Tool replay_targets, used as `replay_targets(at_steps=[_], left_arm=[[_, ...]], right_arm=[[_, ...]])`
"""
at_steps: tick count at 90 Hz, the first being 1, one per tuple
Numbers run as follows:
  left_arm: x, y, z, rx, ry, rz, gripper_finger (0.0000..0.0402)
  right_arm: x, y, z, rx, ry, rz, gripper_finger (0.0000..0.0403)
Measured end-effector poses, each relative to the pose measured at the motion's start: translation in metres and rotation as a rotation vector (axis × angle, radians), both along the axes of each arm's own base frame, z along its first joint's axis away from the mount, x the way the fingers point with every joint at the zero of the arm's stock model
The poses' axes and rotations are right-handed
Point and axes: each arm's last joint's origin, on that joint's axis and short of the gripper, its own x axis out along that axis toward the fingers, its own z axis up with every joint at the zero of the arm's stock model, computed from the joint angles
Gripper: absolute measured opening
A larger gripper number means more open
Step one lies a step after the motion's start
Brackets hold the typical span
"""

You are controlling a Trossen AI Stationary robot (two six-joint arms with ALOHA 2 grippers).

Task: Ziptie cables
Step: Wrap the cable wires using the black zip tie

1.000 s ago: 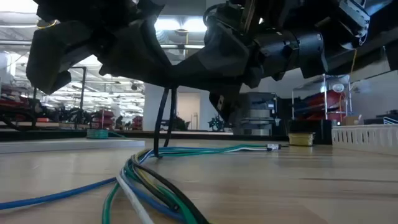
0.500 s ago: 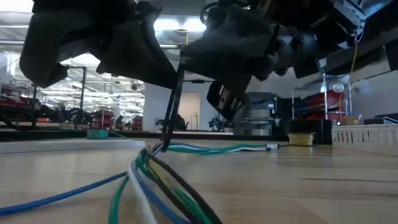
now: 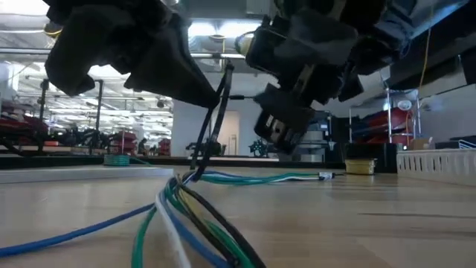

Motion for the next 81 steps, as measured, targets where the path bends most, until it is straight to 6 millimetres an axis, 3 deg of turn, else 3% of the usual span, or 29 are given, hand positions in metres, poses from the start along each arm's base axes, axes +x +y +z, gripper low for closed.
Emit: replay_targets(at_steps=[26, 47, 67, 81], left_arm=[[0.0, 0.0, 0.0, -0.022, -0.009, 0.016, 0.0], [0.0, 0.0, 0.0, -0.025, -0.01, 0.019, 0.0], [0.001, 0.002, 0.0, -0.027, -0.011, 0.023, 0.0], [0.001, 0.001, 0.0, -0.029, -0.014, 0.023, 0.0]], right_arm=[[-0.021, -0.032, 0.041, -0.044, 0.034, -0.018, 0.0158], [-0.054, -0.025, 0.079, -0.403, 0.015, -0.251, 0.0158], [-0.053, 0.0, 0.082, -0.741, -0.085, -0.52, 0.0158], [-0.043, 0.011, 0.07, -0.843, -0.157, -0.541, 0.0158]])
